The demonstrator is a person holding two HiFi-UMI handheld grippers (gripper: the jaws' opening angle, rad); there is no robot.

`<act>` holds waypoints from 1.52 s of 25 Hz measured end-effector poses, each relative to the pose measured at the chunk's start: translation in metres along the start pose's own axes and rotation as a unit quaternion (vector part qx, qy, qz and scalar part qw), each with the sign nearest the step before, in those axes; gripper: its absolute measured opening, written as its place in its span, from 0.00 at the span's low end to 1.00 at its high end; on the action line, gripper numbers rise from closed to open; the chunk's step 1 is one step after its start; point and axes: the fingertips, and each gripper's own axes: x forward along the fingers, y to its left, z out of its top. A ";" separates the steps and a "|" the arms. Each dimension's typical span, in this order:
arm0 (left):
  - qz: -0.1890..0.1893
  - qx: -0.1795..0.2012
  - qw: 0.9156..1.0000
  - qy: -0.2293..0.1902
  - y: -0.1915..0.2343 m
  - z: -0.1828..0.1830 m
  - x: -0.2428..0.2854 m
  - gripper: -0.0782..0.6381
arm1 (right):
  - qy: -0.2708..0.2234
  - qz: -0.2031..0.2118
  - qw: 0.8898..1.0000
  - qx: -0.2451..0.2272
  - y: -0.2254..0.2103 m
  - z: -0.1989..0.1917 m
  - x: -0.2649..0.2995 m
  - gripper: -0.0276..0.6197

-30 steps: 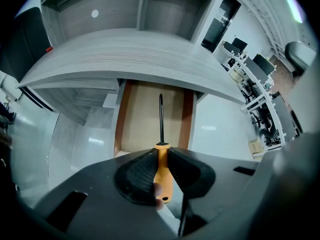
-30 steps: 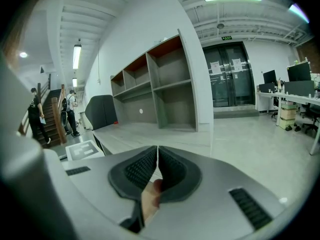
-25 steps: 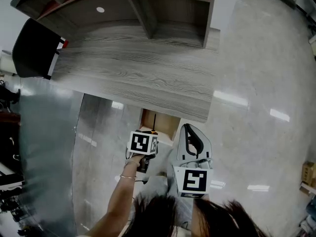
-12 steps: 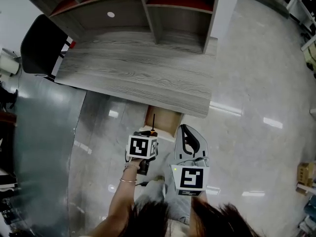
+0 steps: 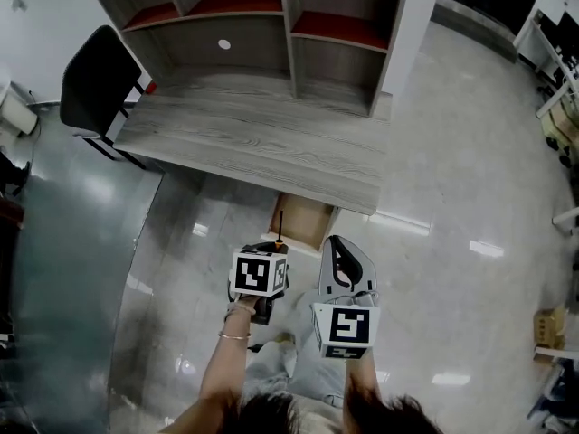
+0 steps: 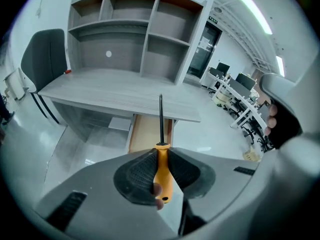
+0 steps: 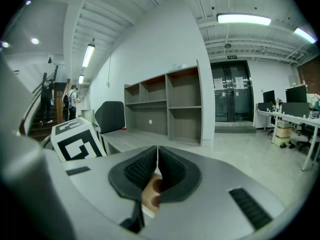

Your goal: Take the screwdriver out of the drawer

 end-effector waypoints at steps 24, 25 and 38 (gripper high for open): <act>-0.045 0.035 0.990 -0.127 -0.027 -0.009 -0.161 0.22 | -0.059 -0.034 0.997 -0.048 0.069 0.066 -0.110 0.09; -0.047 0.037 0.989 -0.132 -0.027 -0.010 -0.168 0.22 | -0.062 -0.034 0.996 -0.046 0.073 0.069 -0.115 0.09; -0.065 0.078 0.977 -0.186 -0.034 -0.024 -0.254 0.22 | -0.094 -0.037 0.994 -0.049 0.116 0.104 -0.170 0.09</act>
